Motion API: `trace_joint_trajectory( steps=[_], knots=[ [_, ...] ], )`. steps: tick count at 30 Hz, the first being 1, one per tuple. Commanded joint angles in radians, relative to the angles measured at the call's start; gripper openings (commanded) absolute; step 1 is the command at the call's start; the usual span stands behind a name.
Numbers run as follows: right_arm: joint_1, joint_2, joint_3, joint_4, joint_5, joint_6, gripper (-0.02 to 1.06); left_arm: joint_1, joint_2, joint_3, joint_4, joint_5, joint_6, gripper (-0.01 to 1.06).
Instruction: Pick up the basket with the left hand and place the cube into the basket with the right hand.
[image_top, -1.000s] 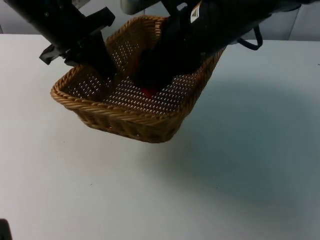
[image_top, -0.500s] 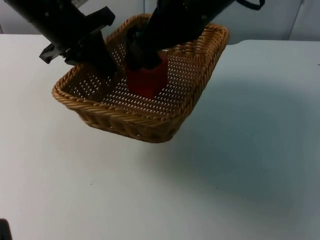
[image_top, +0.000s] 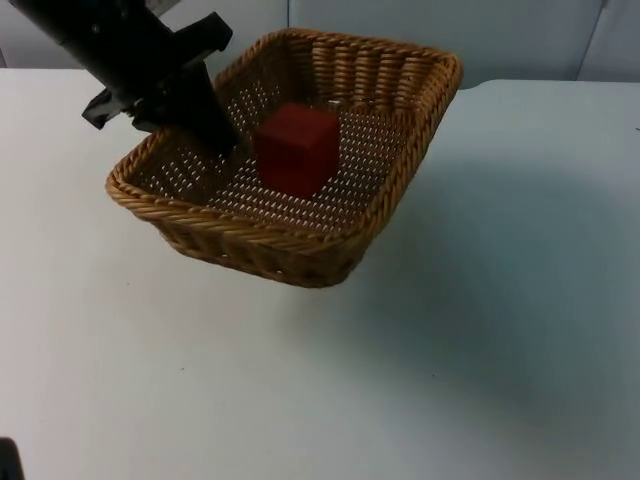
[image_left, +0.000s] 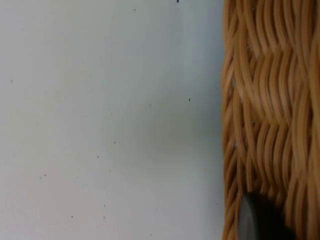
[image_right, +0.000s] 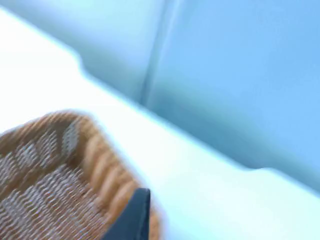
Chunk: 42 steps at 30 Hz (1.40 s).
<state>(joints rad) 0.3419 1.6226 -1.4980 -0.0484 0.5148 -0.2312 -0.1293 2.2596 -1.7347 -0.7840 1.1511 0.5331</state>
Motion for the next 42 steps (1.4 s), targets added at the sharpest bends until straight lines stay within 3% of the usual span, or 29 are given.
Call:
trace_joint_trajectory(
  steps=[1, 8, 13, 25, 29, 30, 34, 35, 36, 38, 42],
  knots=[
    [-0.025, -0.056, -0.008, -0.003, 0.004, 0.005, 0.97, -0.013, 0.01, -0.008, -0.048, 0.034, 0.02, 0.0],
    [-0.037, -0.188, -0.008, -0.007, 0.041, -0.031, 0.97, -0.039, 0.065, -0.008, -0.048, -0.015, 0.079, 0.0],
    [-0.037, -0.24, -0.008, -0.025, 0.133, -0.031, 0.97, -0.04, 0.102, -0.008, -0.049, -0.111, 0.088, 0.0],
    [-0.037, -0.272, -0.008, -0.026, 0.169, -0.031, 0.97, -0.04, 0.114, -0.008, -0.039, -0.133, 0.095, 0.02],
    [-0.037, -0.272, -0.008, -0.026, 0.169, -0.031, 0.97, -0.04, 0.114, -0.008, -0.037, -0.127, 0.143, 0.22],
    [-0.037, -0.272, -0.008, -0.026, 0.169, -0.031, 0.97, -0.04, 0.114, -0.008, -0.037, -0.127, 0.143, 0.22],
    [-0.037, -0.272, -0.008, -0.026, 0.169, -0.031, 0.97, -0.04, 0.114, -0.008, -0.017, -0.157, 0.148, 0.6],
    [-0.037, -0.272, -0.008, -0.026, 0.169, -0.031, 0.97, -0.04, 0.114, -0.008, -0.017, -0.157, 0.148, 0.6],
    [-0.037, -0.272, -0.008, -0.026, 0.169, -0.031, 0.97, -0.04, 0.114, -0.008, -0.015, -0.169, 0.148, 0.68],
    [-0.037, -0.272, -0.008, -0.026, 0.177, -0.031, 0.97, -0.039, 0.114, -0.008, -0.012, -0.188, 0.15, 0.75],
    [-0.037, -0.272, -0.008, -0.026, 0.177, -0.031, 0.97, -0.035, 0.114, -0.053, 0.018, -0.211, 0.191, 0.75]
  ],
)
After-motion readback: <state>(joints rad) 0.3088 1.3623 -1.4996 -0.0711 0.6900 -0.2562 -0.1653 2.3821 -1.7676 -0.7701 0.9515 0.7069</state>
